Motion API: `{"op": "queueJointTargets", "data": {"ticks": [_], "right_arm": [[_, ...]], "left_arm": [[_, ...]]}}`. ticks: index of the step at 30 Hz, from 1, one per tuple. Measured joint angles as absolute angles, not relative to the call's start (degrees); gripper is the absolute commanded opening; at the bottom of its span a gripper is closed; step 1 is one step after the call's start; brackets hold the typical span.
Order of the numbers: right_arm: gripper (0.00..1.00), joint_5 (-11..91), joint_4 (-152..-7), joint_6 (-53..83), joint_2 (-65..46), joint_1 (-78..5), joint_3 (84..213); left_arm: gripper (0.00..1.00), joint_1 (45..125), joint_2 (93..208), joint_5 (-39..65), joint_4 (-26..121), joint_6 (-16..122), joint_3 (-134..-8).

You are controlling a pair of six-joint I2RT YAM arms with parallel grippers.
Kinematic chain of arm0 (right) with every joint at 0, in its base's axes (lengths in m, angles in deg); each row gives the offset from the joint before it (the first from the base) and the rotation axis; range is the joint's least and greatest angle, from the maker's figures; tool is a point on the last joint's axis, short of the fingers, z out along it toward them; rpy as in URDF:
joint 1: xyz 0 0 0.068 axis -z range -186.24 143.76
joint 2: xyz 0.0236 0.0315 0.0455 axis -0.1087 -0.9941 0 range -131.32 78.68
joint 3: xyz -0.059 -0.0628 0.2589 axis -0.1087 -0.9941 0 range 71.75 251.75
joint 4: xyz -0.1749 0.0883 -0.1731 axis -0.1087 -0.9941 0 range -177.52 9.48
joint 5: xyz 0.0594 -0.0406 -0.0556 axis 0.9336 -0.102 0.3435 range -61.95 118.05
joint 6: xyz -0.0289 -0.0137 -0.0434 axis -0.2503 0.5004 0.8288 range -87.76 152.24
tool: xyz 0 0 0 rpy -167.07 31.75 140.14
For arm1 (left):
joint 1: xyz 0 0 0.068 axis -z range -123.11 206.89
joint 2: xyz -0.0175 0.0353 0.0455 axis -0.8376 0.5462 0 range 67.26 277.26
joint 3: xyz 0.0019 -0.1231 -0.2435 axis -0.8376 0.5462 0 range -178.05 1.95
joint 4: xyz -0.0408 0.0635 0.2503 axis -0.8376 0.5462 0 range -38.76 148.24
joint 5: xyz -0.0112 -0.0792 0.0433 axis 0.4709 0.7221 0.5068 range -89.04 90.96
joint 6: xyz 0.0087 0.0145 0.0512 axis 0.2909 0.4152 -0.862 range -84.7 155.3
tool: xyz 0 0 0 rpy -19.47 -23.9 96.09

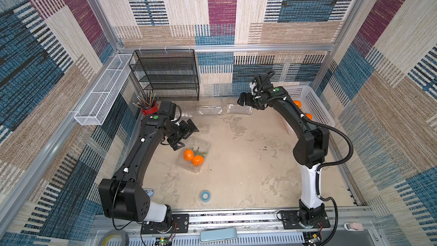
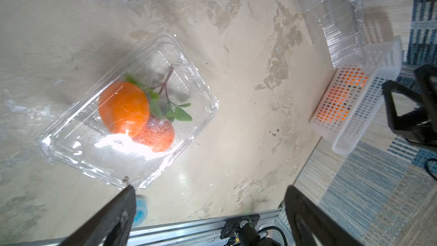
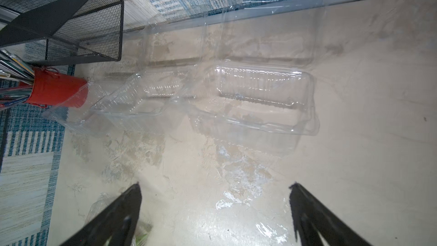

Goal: Take oranges out of containers
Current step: Move the packing box to the center of the board.

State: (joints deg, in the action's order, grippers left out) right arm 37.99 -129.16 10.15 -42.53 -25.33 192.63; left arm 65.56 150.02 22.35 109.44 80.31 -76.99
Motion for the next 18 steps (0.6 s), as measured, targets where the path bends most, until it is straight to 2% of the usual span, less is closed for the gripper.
{"op": "queueJointTargets", "data": {"ticks": [1,3,5,7,18], "right_arm": [[0.98,38.27,-126.23,9.48,-41.61,-26.05,190.09],[0.98,38.14,-116.44,8.17,-34.14,-29.66,173.28],[0.98,42.16,-119.28,6.77,-29.59,-36.28,162.86],[0.98,44.02,-117.07,6.22,-28.50,-39.32,158.62],[0.98,44.26,-109.49,3.53,-23.89,-43.58,148.83]], "left_arm": [[0.99,64.70,149.41,22.79,108.83,79.68,-75.87],[0.99,59.41,147.42,21.83,108.70,77.39,-71.02],[0.99,55.68,147.61,19.23,110.29,75.92,-67.70],[0.99,54.50,148.20,20.80,110.09,74.48,-65.47],[0.99,50.37,148.71,23.95,101.64,72.82,-56.62]]}}
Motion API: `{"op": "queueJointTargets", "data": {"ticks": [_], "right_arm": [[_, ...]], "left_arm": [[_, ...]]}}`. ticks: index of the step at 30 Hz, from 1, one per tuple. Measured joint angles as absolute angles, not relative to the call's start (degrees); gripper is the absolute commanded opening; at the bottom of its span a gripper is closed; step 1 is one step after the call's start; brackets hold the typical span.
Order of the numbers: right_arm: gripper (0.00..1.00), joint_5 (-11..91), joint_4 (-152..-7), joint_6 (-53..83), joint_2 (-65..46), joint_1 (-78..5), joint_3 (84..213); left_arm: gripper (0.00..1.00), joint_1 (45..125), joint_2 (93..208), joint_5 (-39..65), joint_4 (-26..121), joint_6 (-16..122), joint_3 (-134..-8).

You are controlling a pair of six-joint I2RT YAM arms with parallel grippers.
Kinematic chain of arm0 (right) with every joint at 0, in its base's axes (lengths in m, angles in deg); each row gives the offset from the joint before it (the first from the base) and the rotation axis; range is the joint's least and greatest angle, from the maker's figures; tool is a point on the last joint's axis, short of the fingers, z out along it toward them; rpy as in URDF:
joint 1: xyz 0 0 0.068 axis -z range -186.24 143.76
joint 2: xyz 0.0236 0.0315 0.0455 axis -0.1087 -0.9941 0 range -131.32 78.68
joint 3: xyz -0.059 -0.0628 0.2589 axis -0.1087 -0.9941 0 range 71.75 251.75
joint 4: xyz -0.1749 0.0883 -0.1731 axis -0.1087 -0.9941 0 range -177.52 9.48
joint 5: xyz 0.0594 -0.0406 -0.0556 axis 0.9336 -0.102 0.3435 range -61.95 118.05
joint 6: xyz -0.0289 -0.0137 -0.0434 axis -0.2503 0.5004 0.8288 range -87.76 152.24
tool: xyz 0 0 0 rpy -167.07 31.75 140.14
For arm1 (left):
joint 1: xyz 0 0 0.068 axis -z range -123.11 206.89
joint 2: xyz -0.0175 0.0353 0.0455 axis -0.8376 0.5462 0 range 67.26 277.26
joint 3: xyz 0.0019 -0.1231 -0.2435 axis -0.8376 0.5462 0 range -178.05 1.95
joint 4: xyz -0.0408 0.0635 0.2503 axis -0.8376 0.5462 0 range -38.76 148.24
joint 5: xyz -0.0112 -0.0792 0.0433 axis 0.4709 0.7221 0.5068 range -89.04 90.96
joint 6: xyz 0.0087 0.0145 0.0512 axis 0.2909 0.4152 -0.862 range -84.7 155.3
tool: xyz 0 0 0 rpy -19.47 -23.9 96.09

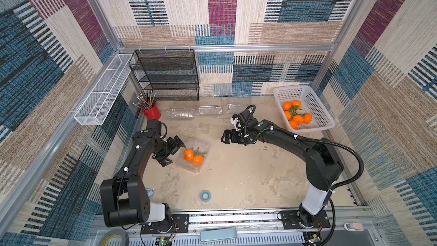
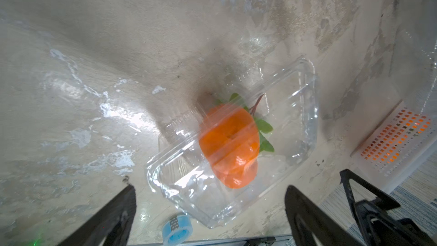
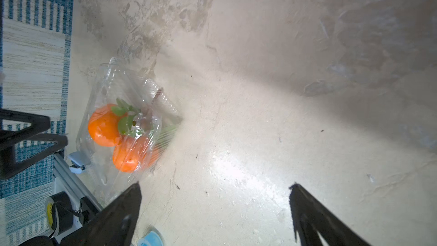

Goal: Take oranges out of containers
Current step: Move the packing box to the center of the board.

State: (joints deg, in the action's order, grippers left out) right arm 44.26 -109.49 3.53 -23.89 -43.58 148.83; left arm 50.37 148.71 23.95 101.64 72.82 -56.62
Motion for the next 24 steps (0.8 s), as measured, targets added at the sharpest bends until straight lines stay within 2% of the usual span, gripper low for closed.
{"op": "queueJointTargets", "data": {"ticks": [7,13,18,24], "right_arm": [[0.98,47.36,-105.18,0.73,-24.43,-47.12,146.99],[0.98,48.98,-104.05,-2.85,-24.52,-47.10,145.50],[0.98,49.05,-104.20,-4.82,-22.38,-46.07,144.80],[0.98,48.35,-104.90,-7.55,-16.28,-41.07,139.56]], "left_arm": [[0.99,47.94,154.94,27.90,96.54,71.31,-55.57],[0.99,48.92,162.96,32.71,91.63,71.18,-59.94],[0.99,54.26,169.49,36.10,87.58,72.10,-66.08],[0.99,63.85,174.63,39.07,84.41,76.12,-72.79]]}}
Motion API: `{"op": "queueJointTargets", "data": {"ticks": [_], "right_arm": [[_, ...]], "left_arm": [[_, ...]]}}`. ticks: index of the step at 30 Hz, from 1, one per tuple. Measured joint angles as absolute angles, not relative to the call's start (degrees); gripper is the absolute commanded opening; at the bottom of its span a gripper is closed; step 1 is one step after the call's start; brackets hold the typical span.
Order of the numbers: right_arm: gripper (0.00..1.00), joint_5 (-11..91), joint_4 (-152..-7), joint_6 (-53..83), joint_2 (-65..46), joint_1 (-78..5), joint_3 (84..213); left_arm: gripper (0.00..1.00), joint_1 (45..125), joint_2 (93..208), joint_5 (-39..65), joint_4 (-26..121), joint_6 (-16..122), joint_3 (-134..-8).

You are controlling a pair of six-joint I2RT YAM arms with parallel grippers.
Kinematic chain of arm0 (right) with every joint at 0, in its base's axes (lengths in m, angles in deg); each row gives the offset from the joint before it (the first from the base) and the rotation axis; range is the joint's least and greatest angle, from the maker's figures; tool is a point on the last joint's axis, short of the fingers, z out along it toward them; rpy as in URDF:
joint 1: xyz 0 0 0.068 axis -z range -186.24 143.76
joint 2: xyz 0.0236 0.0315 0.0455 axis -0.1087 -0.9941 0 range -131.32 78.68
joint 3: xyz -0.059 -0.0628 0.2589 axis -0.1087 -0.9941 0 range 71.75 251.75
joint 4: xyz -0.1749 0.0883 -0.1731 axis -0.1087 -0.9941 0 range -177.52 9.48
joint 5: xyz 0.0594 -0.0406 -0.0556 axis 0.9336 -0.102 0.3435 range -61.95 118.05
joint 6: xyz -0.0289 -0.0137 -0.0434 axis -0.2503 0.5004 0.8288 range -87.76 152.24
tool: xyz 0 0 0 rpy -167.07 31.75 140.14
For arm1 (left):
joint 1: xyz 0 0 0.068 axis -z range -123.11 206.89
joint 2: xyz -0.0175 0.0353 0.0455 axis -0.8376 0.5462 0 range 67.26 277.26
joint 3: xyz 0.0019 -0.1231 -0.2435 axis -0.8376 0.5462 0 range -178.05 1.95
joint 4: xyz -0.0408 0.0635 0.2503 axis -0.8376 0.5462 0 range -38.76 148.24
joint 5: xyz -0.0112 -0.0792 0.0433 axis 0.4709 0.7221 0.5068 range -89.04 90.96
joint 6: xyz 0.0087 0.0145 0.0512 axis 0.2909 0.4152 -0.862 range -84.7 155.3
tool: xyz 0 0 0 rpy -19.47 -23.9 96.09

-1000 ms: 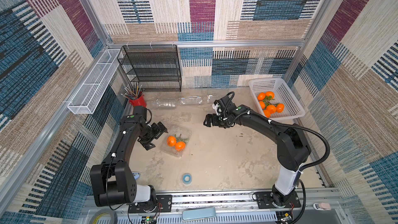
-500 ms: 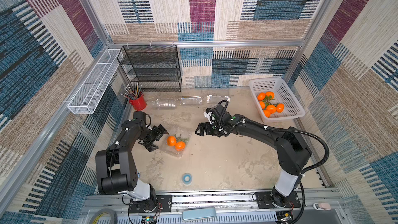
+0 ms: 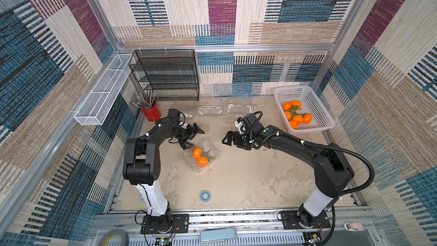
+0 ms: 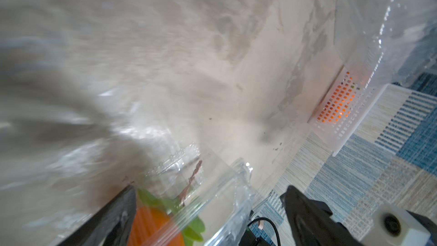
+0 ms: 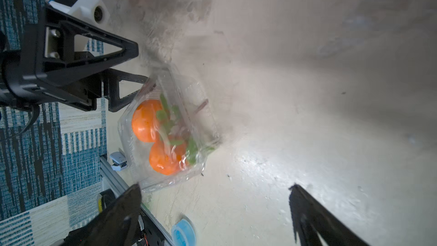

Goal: Take oranges out of containers
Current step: Move the packing box to the center of the board.

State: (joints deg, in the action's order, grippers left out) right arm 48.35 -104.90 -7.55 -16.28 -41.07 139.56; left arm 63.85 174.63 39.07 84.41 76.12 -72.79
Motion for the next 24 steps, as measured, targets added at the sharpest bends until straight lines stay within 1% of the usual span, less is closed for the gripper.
{"op": "queueJointTargets", "data": {"ticks": [6,9,13,16,18,24], "right_arm": [[0.98,45.64,-105.97,-8.75,-9.05,-37.02,133.35],[0.98,46.21,-105.77,-8.86,-6.45,-37.00,130.20],[0.98,48.74,-105.23,-8.10,-6.27,-36.96,127.23],[0.98,50.86,-104.18,-6.57,-6.93,-37.13,126.99],[0.98,52.72,-102.47,-5.74,-7.71,-37.42,127.04],[0.98,57.11,-99.59,-4.01,-12.72,-40.28,131.12]], "left_arm": [[1.00,72.92,178.83,41.89,83.23,80.31,-81.38],[0.99,72.40,178.19,40.45,87.10,80.05,-86.19],[0.99,68.14,172.71,34.22,95.93,76.99,-89.34],[0.99,62.82,164.42,30.55,99.69,75.70,-83.35],[0.99,59.70,158.72,28.03,102.16,75.53,-76.51],[0.99,58.04,147.05,28.21,102.71,75.66,-57.89]]}}
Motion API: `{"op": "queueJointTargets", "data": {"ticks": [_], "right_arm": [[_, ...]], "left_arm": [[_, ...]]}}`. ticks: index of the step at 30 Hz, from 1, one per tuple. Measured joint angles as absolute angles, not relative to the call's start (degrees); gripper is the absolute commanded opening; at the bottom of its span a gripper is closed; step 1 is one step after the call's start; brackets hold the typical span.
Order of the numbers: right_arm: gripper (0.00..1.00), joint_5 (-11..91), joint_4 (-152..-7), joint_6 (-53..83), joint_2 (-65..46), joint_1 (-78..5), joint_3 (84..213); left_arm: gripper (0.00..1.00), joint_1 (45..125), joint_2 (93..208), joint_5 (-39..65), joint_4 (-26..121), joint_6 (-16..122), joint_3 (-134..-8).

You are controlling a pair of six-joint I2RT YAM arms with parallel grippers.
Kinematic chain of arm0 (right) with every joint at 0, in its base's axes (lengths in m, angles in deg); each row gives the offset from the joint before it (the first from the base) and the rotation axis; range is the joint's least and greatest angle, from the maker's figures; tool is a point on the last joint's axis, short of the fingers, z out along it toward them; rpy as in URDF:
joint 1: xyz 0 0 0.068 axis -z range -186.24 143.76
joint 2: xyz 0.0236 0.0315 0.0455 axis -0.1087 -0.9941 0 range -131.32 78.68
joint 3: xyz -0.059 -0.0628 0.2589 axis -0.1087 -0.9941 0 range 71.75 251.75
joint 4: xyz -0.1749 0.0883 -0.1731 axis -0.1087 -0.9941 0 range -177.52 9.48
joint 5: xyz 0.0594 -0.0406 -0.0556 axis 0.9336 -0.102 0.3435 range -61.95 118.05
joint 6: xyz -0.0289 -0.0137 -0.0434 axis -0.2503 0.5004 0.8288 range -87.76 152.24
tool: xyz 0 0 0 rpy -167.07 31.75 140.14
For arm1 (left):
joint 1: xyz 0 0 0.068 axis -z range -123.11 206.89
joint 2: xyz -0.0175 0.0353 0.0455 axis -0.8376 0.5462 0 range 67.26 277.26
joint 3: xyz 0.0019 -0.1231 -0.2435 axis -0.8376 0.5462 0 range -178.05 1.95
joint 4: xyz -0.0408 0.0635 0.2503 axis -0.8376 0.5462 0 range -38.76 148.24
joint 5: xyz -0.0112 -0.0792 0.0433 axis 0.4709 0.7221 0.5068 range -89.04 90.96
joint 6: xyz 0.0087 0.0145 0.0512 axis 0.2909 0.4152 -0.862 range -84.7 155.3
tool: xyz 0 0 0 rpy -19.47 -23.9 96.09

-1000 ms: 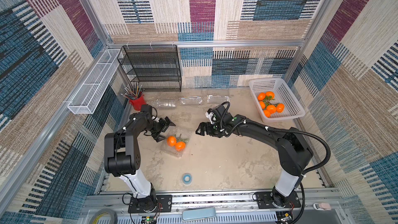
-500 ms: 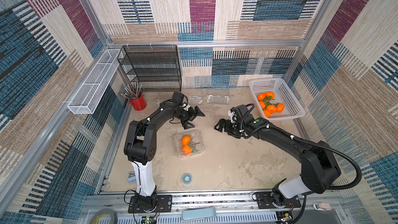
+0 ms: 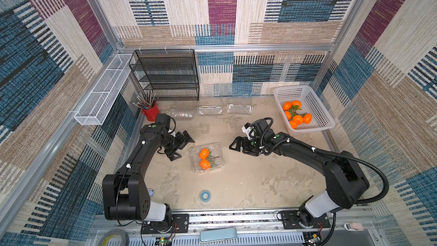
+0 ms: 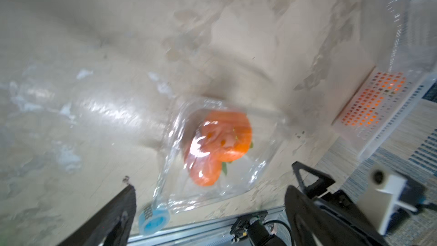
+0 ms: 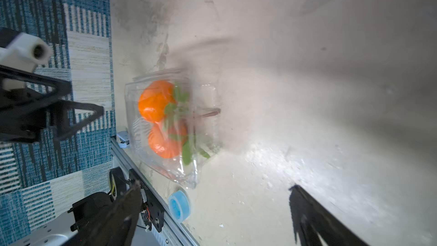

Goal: Take oranges out of containers
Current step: Move the packing box to the center of the board.

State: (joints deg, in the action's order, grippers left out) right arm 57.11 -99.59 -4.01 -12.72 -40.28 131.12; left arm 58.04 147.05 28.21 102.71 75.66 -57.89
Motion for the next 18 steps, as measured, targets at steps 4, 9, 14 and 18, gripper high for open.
{"op": "queueJointTargets", "data": {"ticks": [4,9,14,18], "right_arm": [[0.98,59.41,-97.73,-3.73,-17.33,-42.42,133.48],[0.98,60.94,-96.92,-3.73,-21.66,-43.34,135.08],[0.98,61.57,-96.72,-3.27,-22.69,-43.36,135.56],[0.98,61.42,-95.32,-3.33,-21.66,-42.77,133.22]], "left_arm": [[0.99,57.86,143.15,31.90,95.78,78.37,-48.12],[0.99,60.07,147.07,36.34,85.24,82.26,-45.16],[0.99,64.35,154.37,39.73,75.56,85.82,-47.37],[0.99,67.28,159.77,41.83,70.82,88.31,-51.31]]}}
